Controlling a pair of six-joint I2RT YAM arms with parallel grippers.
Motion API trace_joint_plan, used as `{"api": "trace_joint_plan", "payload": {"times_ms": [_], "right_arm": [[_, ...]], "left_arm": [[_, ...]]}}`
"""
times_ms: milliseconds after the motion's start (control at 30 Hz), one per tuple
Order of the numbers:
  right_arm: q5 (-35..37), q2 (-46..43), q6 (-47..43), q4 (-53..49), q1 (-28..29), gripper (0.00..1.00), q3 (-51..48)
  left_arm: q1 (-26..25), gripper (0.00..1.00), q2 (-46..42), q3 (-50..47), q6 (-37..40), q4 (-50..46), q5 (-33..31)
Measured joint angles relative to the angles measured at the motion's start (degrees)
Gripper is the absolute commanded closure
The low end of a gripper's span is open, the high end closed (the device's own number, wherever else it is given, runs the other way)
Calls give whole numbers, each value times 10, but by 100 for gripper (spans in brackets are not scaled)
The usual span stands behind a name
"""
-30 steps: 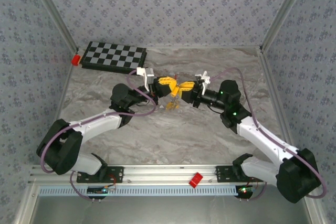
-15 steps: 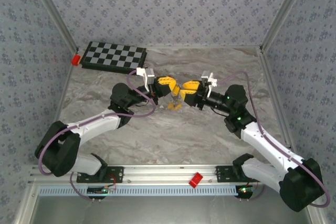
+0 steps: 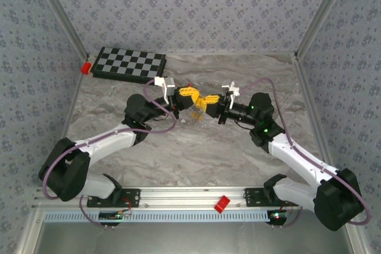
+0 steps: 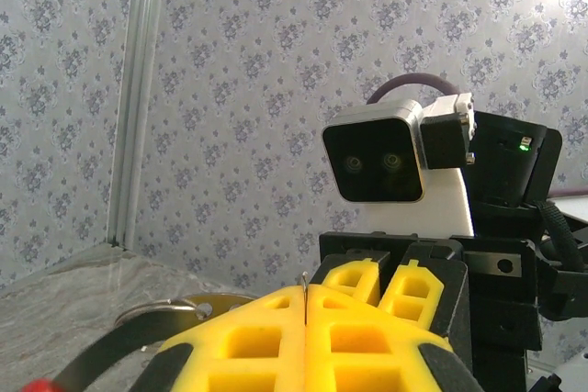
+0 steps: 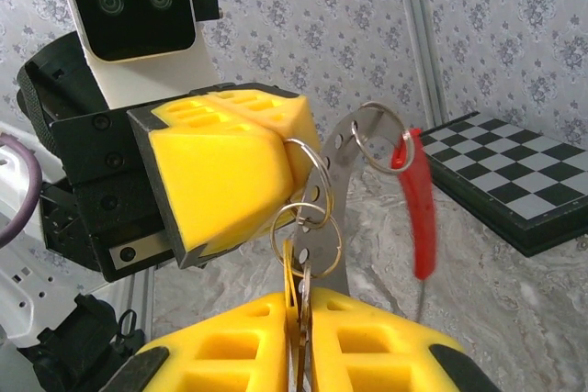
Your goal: Put the keys on the keyring
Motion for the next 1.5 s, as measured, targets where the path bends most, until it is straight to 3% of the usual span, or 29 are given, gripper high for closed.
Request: {"api": "trace_joint_plan", "payload": {"times_ms": [567, 733, 800, 1200, 1500], "right_arm": [[-20, 19, 9, 20, -12, 81, -9], [-30, 23, 6, 16, -7, 69, -14], [-33, 22, 4, 8, -6, 68, -16], [-41, -88, -13, -21, -31, 72, -25], [-67, -33, 19, 14, -49, 75, 18]], "left_arm": [[0, 100, -17, -7, 11, -15, -4], [0, 100, -17, -7, 11, -17, -4], [0, 100, -17, -7, 11, -17, -4], [0, 100, -17, -8, 10, -14, -4], [0, 100, -9, -8, -9, 17, 9]]}}
